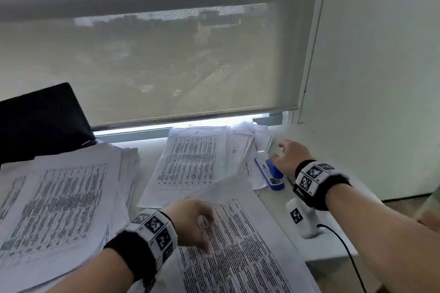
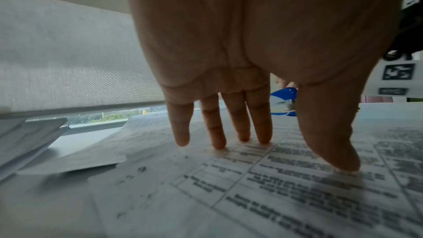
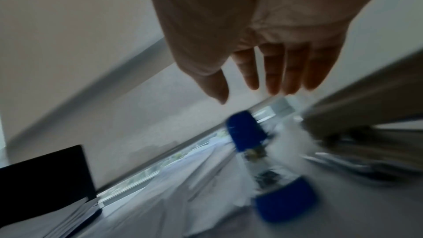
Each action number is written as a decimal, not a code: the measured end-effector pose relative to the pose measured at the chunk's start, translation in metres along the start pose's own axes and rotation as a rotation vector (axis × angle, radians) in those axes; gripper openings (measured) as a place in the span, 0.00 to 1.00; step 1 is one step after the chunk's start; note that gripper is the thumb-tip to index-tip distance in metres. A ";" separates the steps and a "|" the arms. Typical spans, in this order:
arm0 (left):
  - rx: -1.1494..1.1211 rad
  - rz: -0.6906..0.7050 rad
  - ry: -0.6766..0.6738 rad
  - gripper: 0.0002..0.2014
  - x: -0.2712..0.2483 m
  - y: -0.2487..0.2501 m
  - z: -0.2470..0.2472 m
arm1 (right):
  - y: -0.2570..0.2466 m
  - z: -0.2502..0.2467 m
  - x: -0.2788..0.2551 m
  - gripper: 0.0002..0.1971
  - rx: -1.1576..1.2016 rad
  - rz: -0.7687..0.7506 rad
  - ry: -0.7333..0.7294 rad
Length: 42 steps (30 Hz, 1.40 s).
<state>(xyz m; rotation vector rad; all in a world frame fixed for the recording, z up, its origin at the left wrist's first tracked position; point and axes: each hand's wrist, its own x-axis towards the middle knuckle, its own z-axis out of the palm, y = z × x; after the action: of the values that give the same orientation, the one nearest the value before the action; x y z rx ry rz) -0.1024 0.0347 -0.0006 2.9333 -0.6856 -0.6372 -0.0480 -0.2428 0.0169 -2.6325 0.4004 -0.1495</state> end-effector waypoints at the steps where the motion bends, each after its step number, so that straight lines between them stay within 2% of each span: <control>1: -0.009 0.019 0.004 0.30 -0.001 -0.003 0.000 | -0.011 0.006 0.006 0.23 0.012 -0.028 -0.018; 5: 0.014 0.075 0.015 0.33 -0.002 -0.006 0.000 | -0.031 0.027 0.015 0.19 -0.119 0.052 -0.167; 7: 0.067 0.089 0.018 0.34 -0.004 -0.005 0.000 | -0.029 0.031 0.016 0.19 -0.070 0.105 -0.171; 10: 0.138 0.107 0.027 0.35 -0.010 -0.002 0.001 | -0.025 0.025 0.009 0.17 0.162 0.135 -0.018; 12: 0.133 0.113 0.036 0.35 -0.011 -0.001 0.001 | -0.026 0.016 -0.004 0.09 0.457 0.088 0.150; 13: 0.121 0.115 0.038 0.35 -0.012 0.000 0.001 | -0.029 0.012 -0.014 0.06 0.614 0.065 0.173; 14: 0.111 0.116 0.040 0.35 -0.013 0.000 0.002 | -0.034 0.009 -0.028 0.04 0.741 0.067 0.121; 17: 0.093 0.116 0.040 0.35 -0.016 0.002 0.000 | -0.044 0.024 -0.057 0.05 0.948 0.165 -0.193; 19: 0.084 0.109 0.029 0.34 -0.016 0.001 0.000 | -0.045 0.043 -0.073 0.04 0.844 0.155 -0.268; 22: -0.015 0.060 0.034 0.31 -0.010 -0.004 0.000 | -0.042 0.065 -0.084 0.09 0.758 0.190 -0.261; 24: -0.134 -0.041 0.070 0.37 -0.004 -0.012 -0.002 | -0.038 0.072 -0.084 0.12 0.783 0.225 -0.216; 26: -0.119 -0.150 0.132 0.43 0.001 -0.022 -0.006 | -0.035 0.073 -0.086 0.14 0.744 0.217 -0.163; 28: -0.087 -0.254 0.129 0.46 0.006 -0.033 -0.010 | -0.034 0.073 -0.090 0.15 0.738 0.199 -0.138; 30: -0.098 -0.317 0.071 0.42 0.014 -0.043 -0.011 | -0.032 0.075 -0.091 0.14 0.776 0.197 -0.132; 33: -0.195 -0.339 0.057 0.33 0.023 -0.050 -0.014 | -0.029 0.076 -0.090 0.15 0.749 0.176 -0.119; 35: -0.307 -0.318 0.073 0.27 0.019 -0.052 -0.021 | -0.028 0.075 -0.090 0.15 0.753 0.165 -0.122; 36: -0.440 -0.293 0.108 0.24 0.015 -0.053 -0.023 | -0.027 0.075 -0.091 0.14 0.770 0.164 -0.129; 37: -0.660 -0.264 0.147 0.22 0.008 -0.055 -0.021 | -0.026 0.075 -0.091 0.15 0.799 0.165 -0.134; 38: -0.953 -0.239 0.168 0.25 -0.001 -0.055 -0.018 | -0.025 0.075 -0.092 0.15 0.832 0.171 -0.133; 40: -1.530 -0.149 0.100 0.35 -0.020 -0.058 -0.005 | -0.025 0.073 -0.094 0.13 0.895 0.175 -0.118; 41: -1.678 -0.108 0.036 0.35 -0.030 -0.057 0.003 | -0.024 0.073 -0.095 0.13 0.929 0.176 -0.116; 42: -1.721 -0.074 -0.006 0.33 -0.038 -0.054 0.011 | -0.023 0.072 -0.095 0.12 0.968 0.195 -0.123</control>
<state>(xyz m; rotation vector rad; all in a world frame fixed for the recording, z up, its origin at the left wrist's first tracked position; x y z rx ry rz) -0.1157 0.1007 -0.0045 1.3257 0.0941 -0.6751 -0.1198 -0.1631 -0.0394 -1.6338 0.4041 -0.0839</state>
